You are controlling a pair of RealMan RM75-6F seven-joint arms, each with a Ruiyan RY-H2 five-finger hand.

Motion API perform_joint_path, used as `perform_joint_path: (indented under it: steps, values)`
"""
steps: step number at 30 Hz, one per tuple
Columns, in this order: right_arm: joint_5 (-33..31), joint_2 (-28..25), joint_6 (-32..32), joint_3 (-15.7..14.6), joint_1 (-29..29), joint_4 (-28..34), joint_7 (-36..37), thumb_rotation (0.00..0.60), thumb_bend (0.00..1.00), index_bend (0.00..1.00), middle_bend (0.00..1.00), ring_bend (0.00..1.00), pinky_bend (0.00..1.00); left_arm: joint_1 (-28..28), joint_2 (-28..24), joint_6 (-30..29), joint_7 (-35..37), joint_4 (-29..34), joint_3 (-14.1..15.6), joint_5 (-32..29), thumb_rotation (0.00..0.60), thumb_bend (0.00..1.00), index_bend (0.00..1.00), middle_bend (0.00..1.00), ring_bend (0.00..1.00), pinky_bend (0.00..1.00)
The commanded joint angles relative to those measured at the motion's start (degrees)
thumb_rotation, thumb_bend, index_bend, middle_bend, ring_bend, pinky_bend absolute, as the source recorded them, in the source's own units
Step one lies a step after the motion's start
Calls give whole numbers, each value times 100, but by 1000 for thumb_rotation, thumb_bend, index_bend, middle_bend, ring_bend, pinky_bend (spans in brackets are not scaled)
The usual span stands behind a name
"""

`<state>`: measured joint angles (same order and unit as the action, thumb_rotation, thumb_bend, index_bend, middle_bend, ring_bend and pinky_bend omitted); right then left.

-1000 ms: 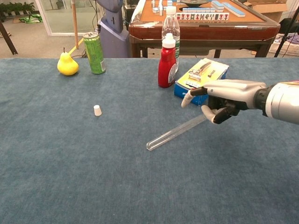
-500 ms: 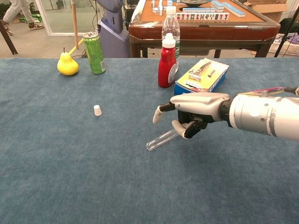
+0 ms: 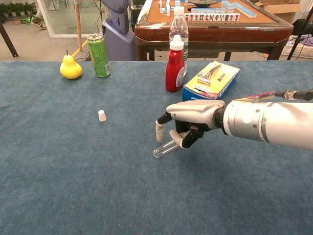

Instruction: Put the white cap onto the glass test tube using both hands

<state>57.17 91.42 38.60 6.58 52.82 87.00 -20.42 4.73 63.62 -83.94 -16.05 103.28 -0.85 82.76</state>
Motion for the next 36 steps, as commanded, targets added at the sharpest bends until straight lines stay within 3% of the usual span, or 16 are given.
perform_joint_path:
  steps: [1, 17, 36]
  values:
    - [-50, 26, -13, -33, 42, -21, -25, 600, 1000, 370, 1000, 1000, 1000, 0, 8, 7, 8, -12, 3, 2, 600, 248, 47, 31, 4, 19]
    - [-269, 0, -86, -264, 217, 9, -112, 600, 1000, 391, 1000, 1000, 1000, -29, 0, 10, 83, -11, 26, 22, 600, 248, 47, 31, 4, 19]
    - [-136, -1099, 24, -955, -93, 805, -74, 600, 1000, 445, 1000, 1000, 1000, -30, 8, 33, 27, 31, 37, 42, 600, 248, 47, 31, 4, 19]
